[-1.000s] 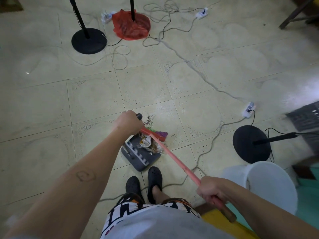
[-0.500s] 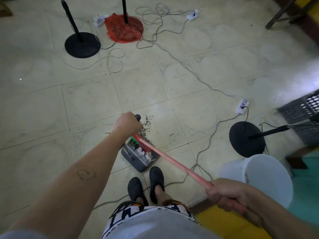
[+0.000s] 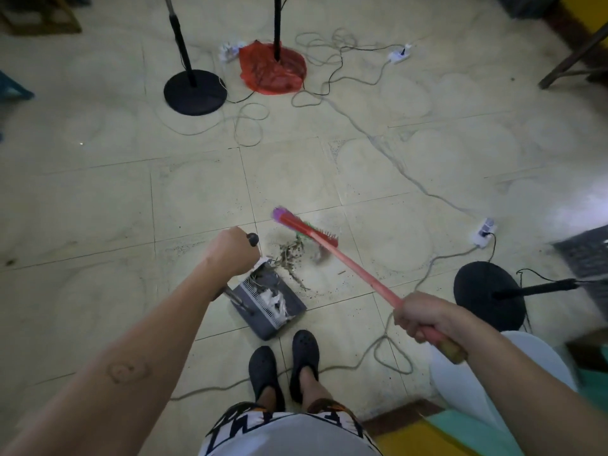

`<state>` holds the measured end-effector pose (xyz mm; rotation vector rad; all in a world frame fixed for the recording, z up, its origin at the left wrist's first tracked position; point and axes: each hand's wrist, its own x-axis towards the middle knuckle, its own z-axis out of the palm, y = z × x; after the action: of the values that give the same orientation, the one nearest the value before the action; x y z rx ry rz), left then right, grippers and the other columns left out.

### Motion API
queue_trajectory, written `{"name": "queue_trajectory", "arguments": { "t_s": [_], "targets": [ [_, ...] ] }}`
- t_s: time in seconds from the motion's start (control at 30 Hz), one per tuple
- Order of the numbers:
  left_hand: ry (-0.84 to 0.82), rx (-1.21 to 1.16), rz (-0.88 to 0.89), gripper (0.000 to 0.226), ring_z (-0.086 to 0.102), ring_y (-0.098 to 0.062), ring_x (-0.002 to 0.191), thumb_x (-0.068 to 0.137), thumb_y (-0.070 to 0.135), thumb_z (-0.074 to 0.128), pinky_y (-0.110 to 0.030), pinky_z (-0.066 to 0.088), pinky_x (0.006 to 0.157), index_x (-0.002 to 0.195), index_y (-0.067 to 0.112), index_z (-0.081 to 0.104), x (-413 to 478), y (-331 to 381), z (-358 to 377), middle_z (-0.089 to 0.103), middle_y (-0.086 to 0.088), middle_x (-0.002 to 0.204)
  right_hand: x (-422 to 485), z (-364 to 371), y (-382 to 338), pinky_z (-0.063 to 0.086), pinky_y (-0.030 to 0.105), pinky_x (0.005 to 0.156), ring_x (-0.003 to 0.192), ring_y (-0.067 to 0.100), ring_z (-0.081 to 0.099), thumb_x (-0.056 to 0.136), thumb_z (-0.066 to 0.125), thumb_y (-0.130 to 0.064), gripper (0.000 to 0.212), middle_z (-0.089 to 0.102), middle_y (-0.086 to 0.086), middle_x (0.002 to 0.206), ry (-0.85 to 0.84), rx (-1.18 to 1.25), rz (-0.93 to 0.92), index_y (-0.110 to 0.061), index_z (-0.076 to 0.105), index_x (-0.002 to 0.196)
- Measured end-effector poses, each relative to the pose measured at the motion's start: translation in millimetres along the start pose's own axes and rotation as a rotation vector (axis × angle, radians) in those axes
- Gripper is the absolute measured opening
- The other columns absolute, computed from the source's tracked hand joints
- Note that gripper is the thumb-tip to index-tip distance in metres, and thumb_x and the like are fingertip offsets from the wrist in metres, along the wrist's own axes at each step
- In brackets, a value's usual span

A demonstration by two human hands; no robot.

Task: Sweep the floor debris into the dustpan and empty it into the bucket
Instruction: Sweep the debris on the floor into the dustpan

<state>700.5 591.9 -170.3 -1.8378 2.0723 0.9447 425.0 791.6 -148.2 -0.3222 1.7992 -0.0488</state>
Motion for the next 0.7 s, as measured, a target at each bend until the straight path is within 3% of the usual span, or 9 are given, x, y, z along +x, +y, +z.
{"name": "queue_trajectory", "arguments": {
  "t_s": [0.17,0.33,0.53,0.6,0.7],
  "targets": [
    [0.038,-0.021,-0.048,0.036,0.043,-0.021,0.048,0.093,0.022,0.047,-0.025,0.031,0.046,0.061,0.006,0.045,-5.1,-36.0,-7.7,0.048,-0.007,0.057,36.4,23.0,-32.4,0.033,0.017,0.036,0.032,0.015,0.038,0.083,0.044,0.011,0.011,0.045,0.01,0.057,0.118,-0.038,-0.012,0.002,0.049,0.077],
    [0.069,-0.022,-0.099,0.035,0.042,-0.02,0.045,0.093,0.021,0.045,-0.022,0.029,0.044,0.06,0.007,0.043,-10.8,-62.0,-11.6,0.048,-0.007,0.055,63.1,62.0,-51.1,0.034,0.02,0.037,0.044,0.016,0.039,0.086,0.036,0.008,0.014,0.046,0.01,0.059,0.154,-0.135,-0.024,0.004,0.047,0.094],
    [0.093,-0.052,-0.172,0.029,0.043,-0.02,0.045,0.09,0.018,0.046,-0.021,0.034,0.044,0.063,0.007,0.046,-11.0,-89.1,-10.8,0.05,-0.007,0.058,75.0,108.4,-50.6,0.036,0.022,0.036,0.045,0.015,0.04,0.088,0.031,0.005,0.039,0.05,0.013,0.069,0.121,-0.344,-0.006,0.004,0.04,0.127],
    [0.097,-0.054,-0.167,0.031,0.045,-0.02,0.045,0.091,0.02,0.045,-0.021,0.035,0.044,0.062,0.007,0.047,-10.1,-94.0,-10.8,0.051,-0.007,0.058,72.7,117.1,-42.9,0.041,0.024,0.041,0.047,0.016,0.043,0.089,0.033,0.004,0.037,0.053,0.015,0.075,0.111,-0.392,0.014,0.006,0.04,0.125],
    [0.108,-0.058,-0.146,0.036,0.047,-0.021,0.047,0.095,0.025,0.042,-0.022,0.037,0.046,0.064,0.006,0.048,-6.3,-98.7,-17.8,0.054,-0.008,0.061,58.0,126.8,-35.1,0.043,0.025,0.047,0.049,0.016,0.044,0.092,0.035,0.001,0.016,0.051,0.011,0.068,0.048,-0.374,0.023,0.004,0.041,0.107]
  ]
}}
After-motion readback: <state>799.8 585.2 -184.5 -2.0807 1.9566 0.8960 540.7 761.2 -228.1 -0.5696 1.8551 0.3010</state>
